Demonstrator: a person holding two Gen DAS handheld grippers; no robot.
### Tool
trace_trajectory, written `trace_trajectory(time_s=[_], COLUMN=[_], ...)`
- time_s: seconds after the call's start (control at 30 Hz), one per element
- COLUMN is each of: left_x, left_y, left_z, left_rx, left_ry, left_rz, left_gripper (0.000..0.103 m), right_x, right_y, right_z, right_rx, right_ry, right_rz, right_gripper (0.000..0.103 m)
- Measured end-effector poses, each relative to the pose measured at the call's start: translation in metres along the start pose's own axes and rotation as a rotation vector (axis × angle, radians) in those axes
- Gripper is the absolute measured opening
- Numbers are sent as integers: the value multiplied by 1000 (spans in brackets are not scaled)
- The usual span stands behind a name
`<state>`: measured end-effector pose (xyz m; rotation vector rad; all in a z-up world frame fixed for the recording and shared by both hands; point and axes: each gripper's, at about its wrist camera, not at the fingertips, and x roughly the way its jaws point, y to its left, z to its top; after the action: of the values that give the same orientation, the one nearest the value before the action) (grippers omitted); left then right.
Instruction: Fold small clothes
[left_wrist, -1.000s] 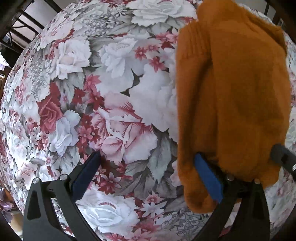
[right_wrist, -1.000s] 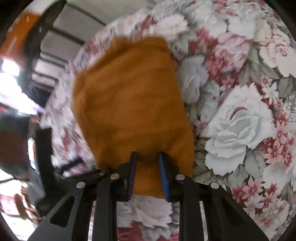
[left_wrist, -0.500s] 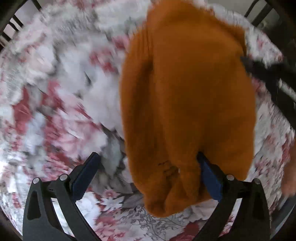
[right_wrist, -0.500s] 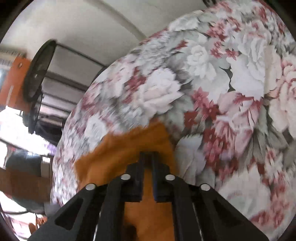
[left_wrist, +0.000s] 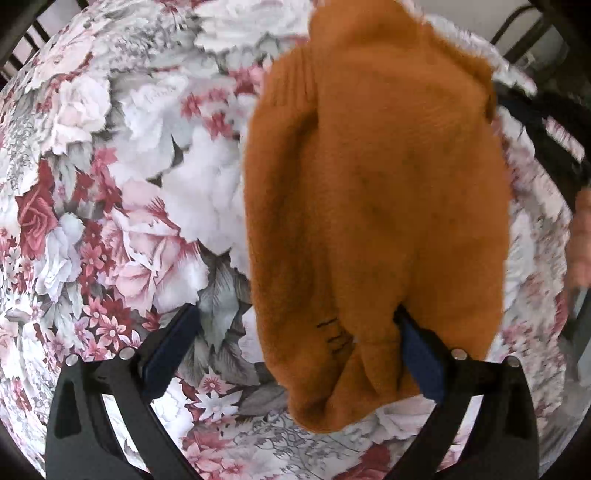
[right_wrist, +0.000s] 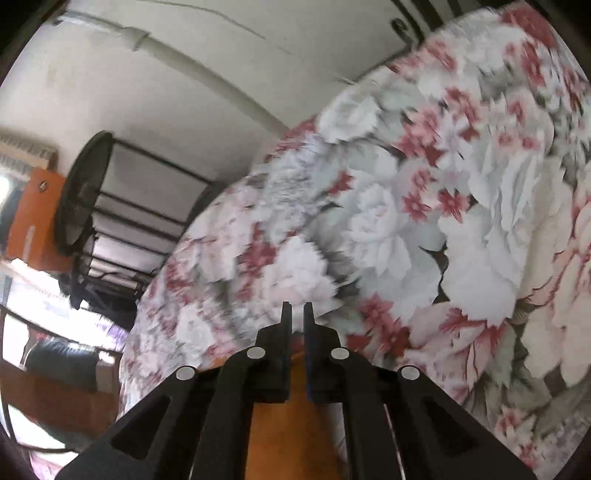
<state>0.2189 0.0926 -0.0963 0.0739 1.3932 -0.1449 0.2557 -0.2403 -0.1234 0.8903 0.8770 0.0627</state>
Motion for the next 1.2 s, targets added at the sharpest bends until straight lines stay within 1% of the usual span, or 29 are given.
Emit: trace_trajectory(time_s=[0.03, 0.1, 0.17, 0.23, 0.27, 0.3, 0.33, 0.37, 0.4, 0.43, 0.5, 0.53, 0.67, 0.73, 0.77, 0.8, 0.83, 0.87, 0.93, 1.0, 1.03, 1.1, 1.13, 1.2], left_x=[-9, -26, -39, -35, -24, -12, 0, 11, 12, 10, 8, 8, 8, 9, 10, 12, 13, 13, 14, 15, 15, 14, 14, 14], left_y=[0, 1, 2, 4, 4, 6, 7, 12, 14, 14, 13, 13, 12, 12, 11, 10, 11, 12, 14, 16, 15, 15, 15, 14], left_z=[2, 5, 6, 7, 7, 6, 5, 3, 2, 4, 5, 5, 7, 6, 7, 9, 9, 9, 10, 10, 10, 10, 10, 6], left_rx=[-5, -7, -10, -10, -10, -6, -5, -28, -38, -37, -28, -26, -21, -24, -25, -25, -25, -27, -26, -26, -26, -22, -22, -21], left_ry=[-32, -90, -136, -121, -85, -43, -5, 25, 23, 22, 20, 17, 17, 20, 20, 22, 23, 24, 26, 26, 25, 22, 22, 19], left_rz=[-12, -28, -37, -18, 13, 40, 38, 6, -6, -10, -4, -2, -6, -10, -11, -13, -15, -17, -20, -20, -19, -14, -12, -9], left_gripper=[99, 98, 98, 98, 98, 99, 99, 99, 99, 99, 99, 99, 99, 99, 99, 99, 99, 99, 99, 99, 99, 99, 99, 99], right_x=[-4, -10, -5, 1, 7, 13, 17, 22, 26, 31, 34, 35, 45, 44, 38, 30, 21, 15, 9, 9, 10, 17, 25, 34], right_y=[2, 11, 21, 26, 25, 20, 13, 7, 0, -8, -18, -19, -15, -17, -20, -22, -19, -16, -6, 0, 3, 7, 15, 16], right_z=[-1, -4, -13, -22, -27, -29, -28, -26, -24, -21, -15, -12, -9, -10, -8, -6, -3, 2, 3, -2, -8, -19, -25, -28], right_rx=[-14, -72, -162, -232, -256, -246, -222, -201, -177, -140, -64, -39, -48, -38, -6, 11, -5, -33, -87, -132, -172, -220, -237, -205], right_ry=[10, 72, 191, 264, 276, 268, 249, 232, 221, 200, 151, 140, 145, 138, 114, 94, 92, 107, 169, 242, 293, 359, 360, 314], right_rz=[8, 38, 64, 54, 4, -62, -103, -122, -126, -109, -53, -28, 6, 9, 23, 42, 55, 56, 43, 31, 14, 12, 8, 4], right_gripper=[8, 9, 9, 9, 9, 9, 9, 9, 9, 6, 6, 6, 5, 2, 7, 8, 8, 8, 8, 8, 8, 8, 8, 8])
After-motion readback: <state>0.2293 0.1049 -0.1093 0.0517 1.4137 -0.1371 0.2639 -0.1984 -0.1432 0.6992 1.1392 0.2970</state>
